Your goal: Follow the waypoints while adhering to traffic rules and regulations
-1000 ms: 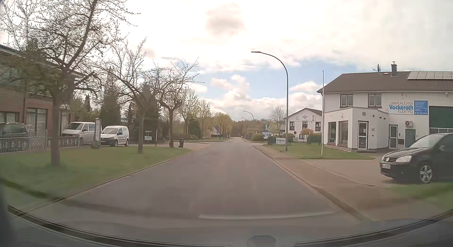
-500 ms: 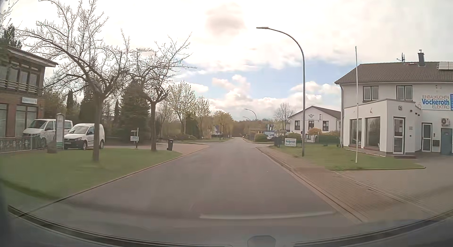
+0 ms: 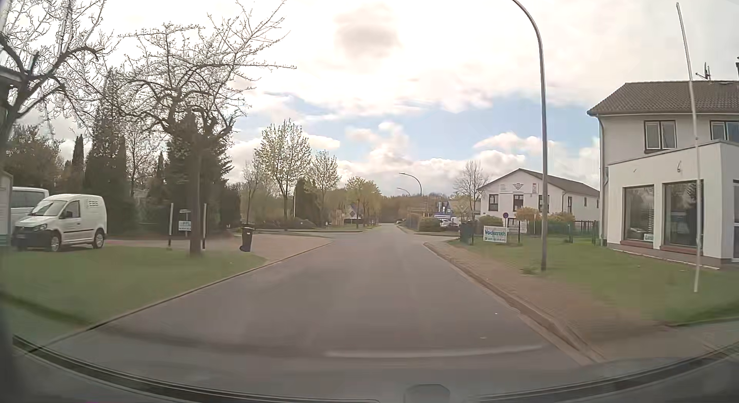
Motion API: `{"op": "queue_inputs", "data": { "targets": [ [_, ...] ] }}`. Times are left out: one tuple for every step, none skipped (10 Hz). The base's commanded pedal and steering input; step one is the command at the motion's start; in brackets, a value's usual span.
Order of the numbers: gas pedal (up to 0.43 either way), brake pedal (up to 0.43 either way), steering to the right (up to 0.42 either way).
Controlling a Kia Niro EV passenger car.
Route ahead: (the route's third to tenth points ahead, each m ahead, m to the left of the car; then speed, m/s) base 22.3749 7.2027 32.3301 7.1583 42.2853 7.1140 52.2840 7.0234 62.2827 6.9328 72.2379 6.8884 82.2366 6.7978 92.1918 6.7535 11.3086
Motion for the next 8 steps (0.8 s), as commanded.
{"op": "queue_inputs", "data": {
  "targets": [
    [0.150, 0.000, 0.000],
    [0.150, 0.000, 0.000],
    [0.150, 0.000, 0.000],
    [0.150, 0.000, 0.000],
    [0.150, 0.000, 0.000],
    [0.150, 0.000, 0.000],
    [0.150, 0.000, 0.000],
    [0.150, 0.000, 0.000]
  ]
}}
